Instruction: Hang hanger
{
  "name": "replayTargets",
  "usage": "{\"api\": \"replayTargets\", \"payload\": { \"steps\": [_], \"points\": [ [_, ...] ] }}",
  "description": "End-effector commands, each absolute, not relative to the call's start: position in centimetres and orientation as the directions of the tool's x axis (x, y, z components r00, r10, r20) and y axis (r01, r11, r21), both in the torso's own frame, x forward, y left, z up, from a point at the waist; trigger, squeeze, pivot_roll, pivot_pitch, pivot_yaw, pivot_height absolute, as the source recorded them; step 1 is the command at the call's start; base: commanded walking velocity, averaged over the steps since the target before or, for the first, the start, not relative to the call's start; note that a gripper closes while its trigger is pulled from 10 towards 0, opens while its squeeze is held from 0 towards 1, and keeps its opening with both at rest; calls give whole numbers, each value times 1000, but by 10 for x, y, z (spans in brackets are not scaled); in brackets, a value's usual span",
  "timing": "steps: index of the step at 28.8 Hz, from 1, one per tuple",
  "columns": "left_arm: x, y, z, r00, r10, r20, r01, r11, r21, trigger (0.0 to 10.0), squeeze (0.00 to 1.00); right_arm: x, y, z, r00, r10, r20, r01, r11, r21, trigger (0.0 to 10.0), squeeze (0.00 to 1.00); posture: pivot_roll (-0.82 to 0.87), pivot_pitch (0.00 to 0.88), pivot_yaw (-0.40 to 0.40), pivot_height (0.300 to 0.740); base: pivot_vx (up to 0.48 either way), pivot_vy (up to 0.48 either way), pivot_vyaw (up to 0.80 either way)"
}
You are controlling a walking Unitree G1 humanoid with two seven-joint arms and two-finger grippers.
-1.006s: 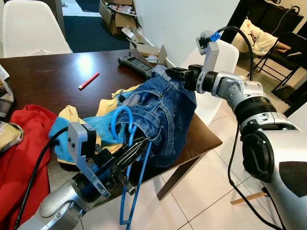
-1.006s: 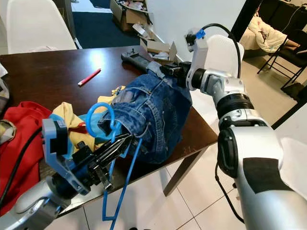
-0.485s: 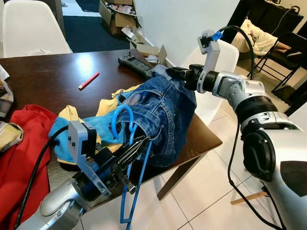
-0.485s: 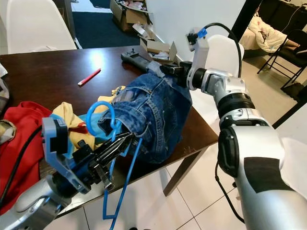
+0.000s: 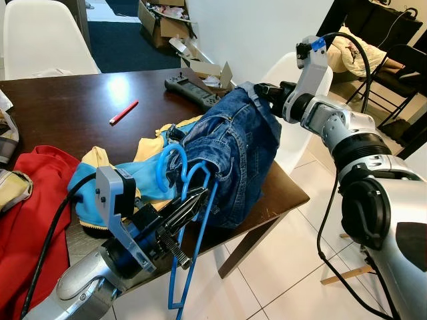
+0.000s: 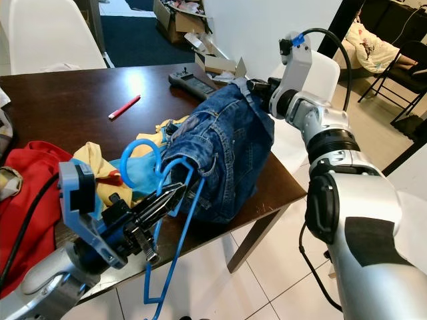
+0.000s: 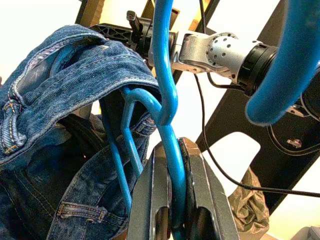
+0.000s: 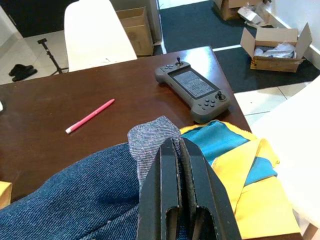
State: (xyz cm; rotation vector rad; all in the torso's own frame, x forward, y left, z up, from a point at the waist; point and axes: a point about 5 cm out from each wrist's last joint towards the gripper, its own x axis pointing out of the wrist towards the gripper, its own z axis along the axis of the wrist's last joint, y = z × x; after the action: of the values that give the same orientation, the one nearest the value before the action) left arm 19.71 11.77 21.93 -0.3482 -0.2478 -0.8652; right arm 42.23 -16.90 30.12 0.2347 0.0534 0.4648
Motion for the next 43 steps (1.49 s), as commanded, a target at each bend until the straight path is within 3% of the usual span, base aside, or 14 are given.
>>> {"api": "replayTargets", "payload": {
  "steps": [1,3,4,5,6,15,21,22,23,29,30,34,39,43],
  "points": [
    [193,112,224,597,-708,376,797,578,-176,10000,0,421,-179,294,897,439,-52,-422,886,191,0,0,136,106,-216,740,0,0,0],
    [193,112,224,597,-708,376,797,578,-176,10000,0,421,-179,294,897,439,-52,-422,886,191,0,0,136,106,-216,740,0,0,0],
    [193,112,225,597,-708,378,797,578,-175,10000,0,420,-176,288,873,477,-100,-459,875,155,10000,0,136,106,-216,740,0,0,0],
    [193,112,225,597,-708,378,797,578,-175,10000,0,420,-176,288,873,477,-100,-459,875,155,10000,0,136,106,-216,740,0,0,0],
    [193,112,225,596,-708,378,797,578,-174,10000,0,417,-171,286,825,551,-126,-536,833,137,10000,1000,136,101,-215,740,0,0,0],
    [194,112,225,595,-708,381,797,580,-168,10000,0,409,-165,304,664,746,-49,-738,665,120,10000,1000,135,94,-214,740,0,0,0],
    [193,110,226,583,-718,380,806,568,-165,10000,0,400,-188,357,619,717,321,-779,613,131,10000,973,136,95,-216,740,0,0,0],
    [193,110,226,583,-718,380,806,568,-165,10000,0,400,-188,357,619,717,321,-779,613,131,10000,973,136,95,-216,740,0,0,0],
    [193,110,226,581,-721,379,808,566,-161,10000,0,396,-189,360,567,753,334,-817,566,110,10000,831,135,97,-220,740,0,0,0],
    [194,110,226,578,-723,378,810,565,-157,10000,0,393,-190,362,515,789,337,-851,519,85,10000,831,135,97,-220,740,0,0,0],
    [194,112,228,571,-729,378,814,562,-146,10000,0,387,-191,359,424,852,305,-898,439,21,10000,0,136,98,-225,740,0,0,0],
    [190,126,229,522,-787,328,849,519,-104,10000,0,373,-197,353,239,955,174,-967,251,-46,10000,0,135,100,-228,740,0,0,0],
    [187,136,229,499,-818,287,863,497,-84,10000,0,368,-199,351,186,977,106,-980,193,-56,10000,0,134,103,-226,740,0,0,0],
    [183,156,231,469,-863,186,881,472,-30,10000,0,363,-197,338,157,977,-146,-985,143,-100,10000,0,131,103,-222,740,0,0,0]
  ]
}}
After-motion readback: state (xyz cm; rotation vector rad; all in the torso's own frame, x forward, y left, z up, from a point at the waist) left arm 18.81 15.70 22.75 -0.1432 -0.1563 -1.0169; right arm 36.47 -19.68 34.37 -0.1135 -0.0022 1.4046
